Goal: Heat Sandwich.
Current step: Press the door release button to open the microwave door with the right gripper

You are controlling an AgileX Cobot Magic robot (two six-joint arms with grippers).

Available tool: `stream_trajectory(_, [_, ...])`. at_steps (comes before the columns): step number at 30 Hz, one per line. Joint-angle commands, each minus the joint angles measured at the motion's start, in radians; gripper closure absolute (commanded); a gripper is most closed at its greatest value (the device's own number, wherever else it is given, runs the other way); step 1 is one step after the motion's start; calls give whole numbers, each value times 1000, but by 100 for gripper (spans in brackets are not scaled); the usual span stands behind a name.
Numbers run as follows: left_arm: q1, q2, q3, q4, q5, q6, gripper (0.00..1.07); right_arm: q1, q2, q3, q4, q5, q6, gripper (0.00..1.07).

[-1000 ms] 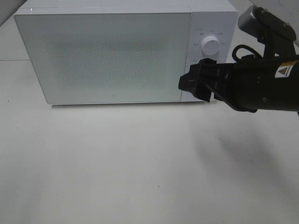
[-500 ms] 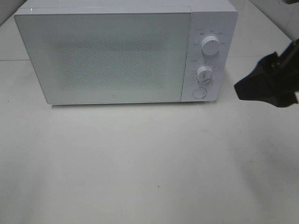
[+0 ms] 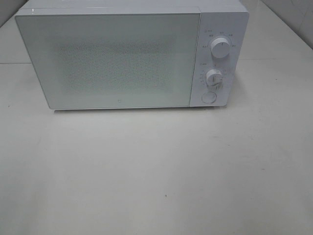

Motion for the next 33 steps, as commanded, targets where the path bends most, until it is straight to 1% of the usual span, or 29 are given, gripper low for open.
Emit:
stream_trajectory(1, [4, -29, 3, -5, -3, -5, 3, -76, -74, 36, -14, 14, 14, 31])
stream_trajectory(4, [4, -29, 3, -5, -3, -5, 3, -148, -166, 77, -14, 4, 14, 31])
stream_trajectory(5, [4, -29, 3, -5, -3, -5, 3, -191, -227, 108, -14, -9, 15, 31])
stream_trajectory(6, [4, -29, 3, -5, -3, -5, 3, -191, -227, 108, -14, -9, 15, 31])
stream_trajectory(9, [4, -29, 3, -5, -3, -5, 3, -244, -302, 148, -14, -27, 16, 31])
stream_trajectory(10, [4, -29, 3, -5, -3, -5, 3, -277, -354, 175, -14, -36, 16, 31])
stream_trajectory(12, [4, -29, 3, -5, -3, -5, 3, -288, -373, 186, -14, -38, 16, 31])
stream_trajectory(16, [4, -29, 3, -5, -3, -4, 3, -344, -480, 238, -14, -11, 17, 31])
stream_trajectory(21, [4, -25, 3, -4, -3, -4, 3, -380, -511, 245, -22, -5, 20, 31])
stream_trajectory(33, [4, -25, 3, -4, -3, -4, 3, -380, -506, 232, -21, -22, 18, 31])
